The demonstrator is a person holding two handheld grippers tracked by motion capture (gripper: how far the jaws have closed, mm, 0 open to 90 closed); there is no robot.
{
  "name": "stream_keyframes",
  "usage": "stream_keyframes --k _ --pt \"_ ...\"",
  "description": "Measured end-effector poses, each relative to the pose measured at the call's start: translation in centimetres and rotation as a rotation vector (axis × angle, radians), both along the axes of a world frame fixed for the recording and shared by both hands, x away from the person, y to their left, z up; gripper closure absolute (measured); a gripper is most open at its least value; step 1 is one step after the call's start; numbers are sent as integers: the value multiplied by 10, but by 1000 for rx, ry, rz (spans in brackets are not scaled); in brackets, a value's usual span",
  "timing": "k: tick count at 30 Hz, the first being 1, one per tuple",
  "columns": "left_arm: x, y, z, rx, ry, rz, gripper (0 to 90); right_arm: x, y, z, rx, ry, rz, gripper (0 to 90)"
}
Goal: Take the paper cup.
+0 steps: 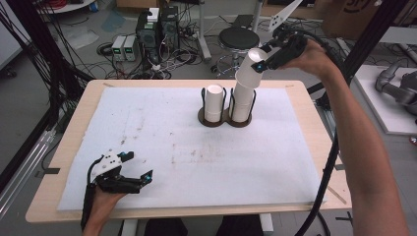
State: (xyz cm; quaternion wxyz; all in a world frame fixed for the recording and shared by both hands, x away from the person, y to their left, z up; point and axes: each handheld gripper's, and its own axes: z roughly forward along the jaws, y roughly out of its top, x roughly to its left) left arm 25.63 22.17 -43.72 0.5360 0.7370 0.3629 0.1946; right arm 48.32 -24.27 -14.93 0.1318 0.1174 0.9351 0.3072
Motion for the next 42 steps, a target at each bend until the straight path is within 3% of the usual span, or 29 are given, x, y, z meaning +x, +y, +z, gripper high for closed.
stream_keyframes --k 21,24,30,37,39,42 --pt "2 -5 1 -4 0 -23 18 -59 -8 -27 47 1 88 354" --pt "3 -6 2 -4 -3 -27 17 -66 -5 -29 15 -2 95 354" --pt "2 -7 2 -8 -4 -29 17 -75 -6 -35 75 -6 115 353" --pt "3 -7 2 -7 -3 -33 18 -82 -6 -52 76 15 121 353" --pt "3 -7 2 -9 -4 -33 18 -85 -4 -54 53 11 125 353" --pt "3 -6 1 -7 -6 -33 17 -89 -2 -52 62 2 138 353"
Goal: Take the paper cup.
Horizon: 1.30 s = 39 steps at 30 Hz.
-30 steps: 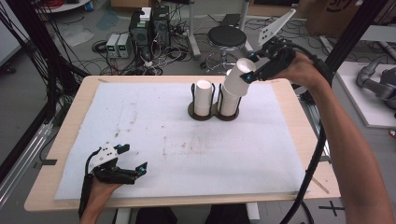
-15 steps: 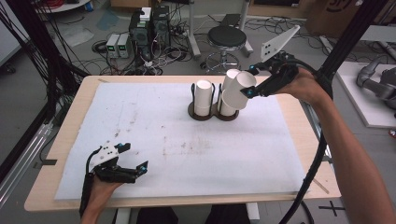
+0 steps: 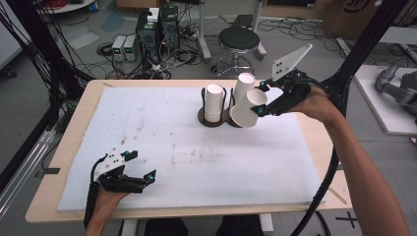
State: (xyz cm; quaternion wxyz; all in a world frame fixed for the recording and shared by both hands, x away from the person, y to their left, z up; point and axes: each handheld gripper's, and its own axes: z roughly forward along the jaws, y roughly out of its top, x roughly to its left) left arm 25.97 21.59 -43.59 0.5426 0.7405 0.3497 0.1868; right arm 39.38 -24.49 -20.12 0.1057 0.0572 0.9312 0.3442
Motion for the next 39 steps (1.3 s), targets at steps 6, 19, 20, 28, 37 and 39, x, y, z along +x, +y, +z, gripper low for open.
stream_keyframes --k 6,19,20,28,37,39 --pt "0 3 0 -1 2 2 17 -5 3 -6 28 5 21 353" --pt "1 6 -1 -9 4 5 17 -10 -4 -34 57 38 -11 353" --pt "2 6 0 -9 5 4 17 -10 -3 -35 62 36 -7 353" --pt "1 6 1 -13 1 8 17 -11 2 -40 62 40 0 353" --pt "0 4 3 -9 -6 6 18 -13 2 -45 64 45 2 353" --pt "-1 4 3 -10 -6 6 18 -13 2 -45 60 51 -2 353"
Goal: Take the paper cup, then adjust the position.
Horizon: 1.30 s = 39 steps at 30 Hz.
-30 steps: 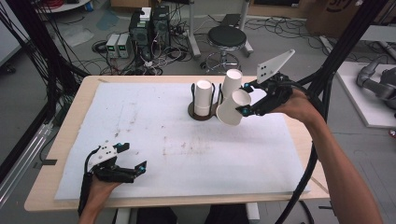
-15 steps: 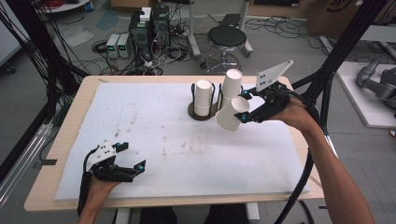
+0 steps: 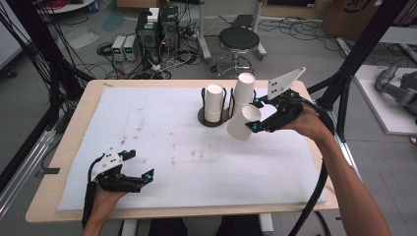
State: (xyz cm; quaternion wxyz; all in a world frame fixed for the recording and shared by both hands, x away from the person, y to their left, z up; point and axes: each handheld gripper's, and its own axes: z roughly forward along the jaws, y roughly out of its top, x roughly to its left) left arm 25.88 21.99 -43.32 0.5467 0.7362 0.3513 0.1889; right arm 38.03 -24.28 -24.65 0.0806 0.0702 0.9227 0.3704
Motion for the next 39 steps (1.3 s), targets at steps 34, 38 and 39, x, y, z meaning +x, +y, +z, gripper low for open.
stream_keyframes --k 34,38,39 --pt "-1 0 3 -7 7 -28 17 2 3 -3 -4 7 21 353" --pt "-1 1 7 -16 3 -54 17 1 4 -4 -4 9 26 353" --pt "-1 1 8 -14 1 -59 17 1 4 -3 -3 5 28 353"
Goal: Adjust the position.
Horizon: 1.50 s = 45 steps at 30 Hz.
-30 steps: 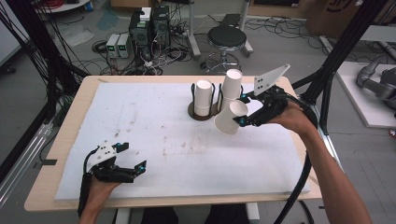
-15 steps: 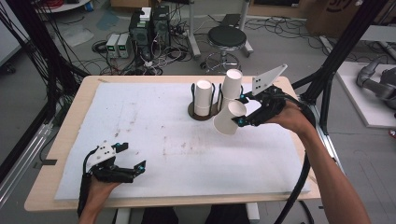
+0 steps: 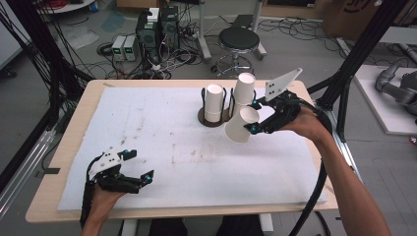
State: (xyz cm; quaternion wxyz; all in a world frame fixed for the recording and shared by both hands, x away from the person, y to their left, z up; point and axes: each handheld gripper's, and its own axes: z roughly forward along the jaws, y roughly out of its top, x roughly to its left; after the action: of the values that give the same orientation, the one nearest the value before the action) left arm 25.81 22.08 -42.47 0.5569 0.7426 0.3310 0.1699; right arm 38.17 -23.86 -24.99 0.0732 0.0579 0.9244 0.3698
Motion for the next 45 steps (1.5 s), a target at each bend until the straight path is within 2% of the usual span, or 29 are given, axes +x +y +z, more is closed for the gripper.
stream_keyframes --k 4,8,12,17,23,30,36,45 --pt "1 -1 6 5 5 -38 17 0 1 0 5 -1 1 353" --pt "4 -3 11 -16 15 -93 17 -1 2 1 12 -2 4 353" --pt "8 -6 14 -18 20 -125 17 -3 3 2 20 -2 7 353" --pt "14 -12 22 -13 23 -165 17 -6 1 2 55 6 10 353" --pt "25 -20 40 -3 21 -225 17 -6 -2 -14 100 27 2 353" --pt "38 -33 51 -4 16 -277 17 -9 -2 -28 147 52 -1 353" --pt "49 -46 53 -24 20 -313 17 -11 3 -31 189 59 7 353" --pt "61 -65 59 -67 18 -364 17 -13 8 -32 224 59 18 353"
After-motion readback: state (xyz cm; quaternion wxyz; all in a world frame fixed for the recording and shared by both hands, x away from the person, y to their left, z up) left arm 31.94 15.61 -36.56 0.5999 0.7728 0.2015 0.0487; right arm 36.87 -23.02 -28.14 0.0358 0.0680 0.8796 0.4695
